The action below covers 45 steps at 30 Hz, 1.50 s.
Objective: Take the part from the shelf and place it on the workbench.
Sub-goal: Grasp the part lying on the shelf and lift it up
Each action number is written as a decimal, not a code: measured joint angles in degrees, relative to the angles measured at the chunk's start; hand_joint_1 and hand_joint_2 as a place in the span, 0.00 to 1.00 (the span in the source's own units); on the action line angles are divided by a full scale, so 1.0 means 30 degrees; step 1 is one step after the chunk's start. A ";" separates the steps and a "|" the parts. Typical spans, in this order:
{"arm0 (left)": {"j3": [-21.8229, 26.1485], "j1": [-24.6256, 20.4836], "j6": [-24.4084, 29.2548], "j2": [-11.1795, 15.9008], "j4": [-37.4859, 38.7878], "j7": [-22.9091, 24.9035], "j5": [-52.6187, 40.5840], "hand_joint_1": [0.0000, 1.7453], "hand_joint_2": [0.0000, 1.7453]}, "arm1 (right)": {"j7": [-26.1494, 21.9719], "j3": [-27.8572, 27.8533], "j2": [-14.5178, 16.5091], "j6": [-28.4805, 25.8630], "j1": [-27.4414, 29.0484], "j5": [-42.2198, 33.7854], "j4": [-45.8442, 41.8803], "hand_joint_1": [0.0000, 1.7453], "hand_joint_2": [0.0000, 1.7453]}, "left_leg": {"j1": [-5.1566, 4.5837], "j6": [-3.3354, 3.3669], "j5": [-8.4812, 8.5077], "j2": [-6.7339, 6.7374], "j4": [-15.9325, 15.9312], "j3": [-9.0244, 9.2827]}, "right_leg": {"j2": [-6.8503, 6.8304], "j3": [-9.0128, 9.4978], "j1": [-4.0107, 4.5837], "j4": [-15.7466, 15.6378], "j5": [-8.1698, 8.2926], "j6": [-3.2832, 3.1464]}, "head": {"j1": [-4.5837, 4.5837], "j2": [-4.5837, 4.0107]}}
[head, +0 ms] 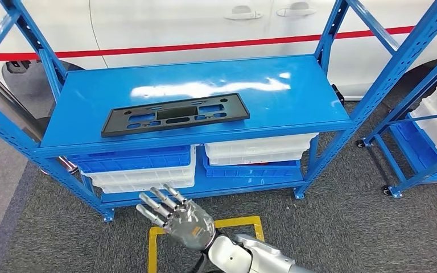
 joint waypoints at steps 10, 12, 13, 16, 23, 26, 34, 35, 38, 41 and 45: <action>0.0637 0.0084 -0.0727 0.0184 0.0002 -0.0359 0.0186 0.00 0.00 | -0.3460 -0.3731 0.2126 -0.0024 0.1555 -0.0719 0.1486 0.00 1.00 | 0.0524 -0.1222 -0.2134 0.0019 0.5184 -0.2606 | -0.0063 0.0819 -0.0287 -0.1074 -0.0053 -0.0171 | -0.0124 0.0000; 0.0730 0.0138 -0.0709 0.0220 0.0002 -0.0342 0.0186 0.00 0.00 | -0.3827 -0.4365 0.2424 -0.0026 0.1831 -0.0999 0.1651 0.00 1.00 | 0.0759 -0.1495 -0.0977 0.0034 0.3907 -0.2126 | -0.0005 0.0902 -0.0431 -0.0890 -0.0223 0.0011 | -0.0126 0.0002; 0.0765 0.0144 -0.0703 0.0233 0.0002 -0.0328 0.0186 0.00 0.00 | -0.3956 -0.4654 0.2570 -0.0024 0.1909 -0.1053 0.1708 0.00 1.00 | 0.0855 -0.1641 -0.0332 0.0034 0.2604 -0.1533 | 0.0032 0.0936 -0.0526 -0.0747 -0.0360 0.0142 | -0.0123 0.0002; 0.0851 0.0125 -0.0701 0.0220 0.0013 -0.0295 0.0182 0.00 0.00 | -0.4105 -0.5265 0.2880 -0.0024 0.2007 -0.1107 0.1812 0.00 1.00 | 0.0809 -0.1526 0.0157 -0.0038 0.0445 -0.0514 | 0.0107 0.0860 -0.0531 -0.0371 -0.0668 0.0560 | -0.0271 0.0002; 0.1137 0.0148 -0.0705 0.0237 0.0017 -0.0275 -0.0056 0.00 0.00 | -0.4941 -0.6459 0.3233 -0.0042 0.2352 -0.0998 0.1823 0.00 1.00 | 0.0685 -0.0386 -0.0060 -0.0031 0.0338 -0.0360 | 0.0030 -0.0792 -0.0569 0.2980 -0.2377 0.0957 | -0.0110 0.0004; 0.1224 0.0151 -0.0712 0.0237 0.0017 -0.0273 -0.0184 0.00 0.00 | -0.5220 -0.6898 0.3263 -0.0015 0.2570 -0.1002 0.1817 0.00 1.00 | 0.0507 -0.0230 -0.0210 -0.0066 0.0339 -0.0184 | 0.0031 -0.2254 -0.0477 0.5034 -0.2484 0.0810 | -0.0086 0.0003; 0.1419 0.0094 -0.0698 0.0186 0.0031 -0.0249 -0.0286 0.00 0.00 | -0.5395 -0.7550 0.3549 0.0011 0.2673 -0.1014 0.1701 0.00 1.00 | 0.0390 -0.0681 -0.0635 -0.0084 0.0159 0.0327 | 0.0066 -0.0110 0.0019 -0.0348 0.0154 -0.0201 | -0.0166 0.0000; 0.1432 0.0088 -0.0694 0.0204 0.0031 -0.0253 -0.0286 0.00 0.00 | -0.5402 -0.7586 0.3600 0.0009 0.2675 -0.1018 0.1677 0.00 1.00 | 0.0364 -0.0764 -0.0775 -0.0072 0.0277 0.0343 | 0.0069 0.0074 -0.0072 -0.0572 0.0187 -0.0200 | -0.0177 0.0002; 0.1508 0.0084 -0.0678 0.0235 0.0031 -0.0251 -0.0359 0.00 0.00 | -0.5455 -0.7672 0.3756 0.0013 0.2668 -0.1076 0.1628 0.00 1.00 | 0.0408 -0.0977 -0.1981 -0.0062 0.2622 -0.0722 | -0.0003 0.0584 -0.0259 -0.1041 0.0181 -0.0238 | -0.0272 0.0005; 0.1628 0.0136 -0.0645 0.0273 0.0031 -0.0186 -0.0464 0.00 0.00 | -0.5511 -0.7850 0.3785 0.0015 0.2787 -0.1262 0.1626 0.00 1.00 | 0.0577 -0.1282 -0.2471 -0.0055 0.5065 -0.2257 | -0.0012 0.0708 -0.0287 -0.0994 0.0014 -0.0212 | -0.0281 0.0003; 0.1719 0.0166 -0.0632 0.0291 0.0035 -0.0108 -0.0692 0.00 0.00 | -0.5504 -0.8211 0.3813 0.0027 0.2809 -0.1527 0.1610 0.00 1.00 | 0.0803 -0.1495 -0.0025 -0.0030 0.1416 -0.0944 | 0.0080 0.0858 -0.0354 -0.0635 -0.0393 0.0167 | -0.0310 0.0004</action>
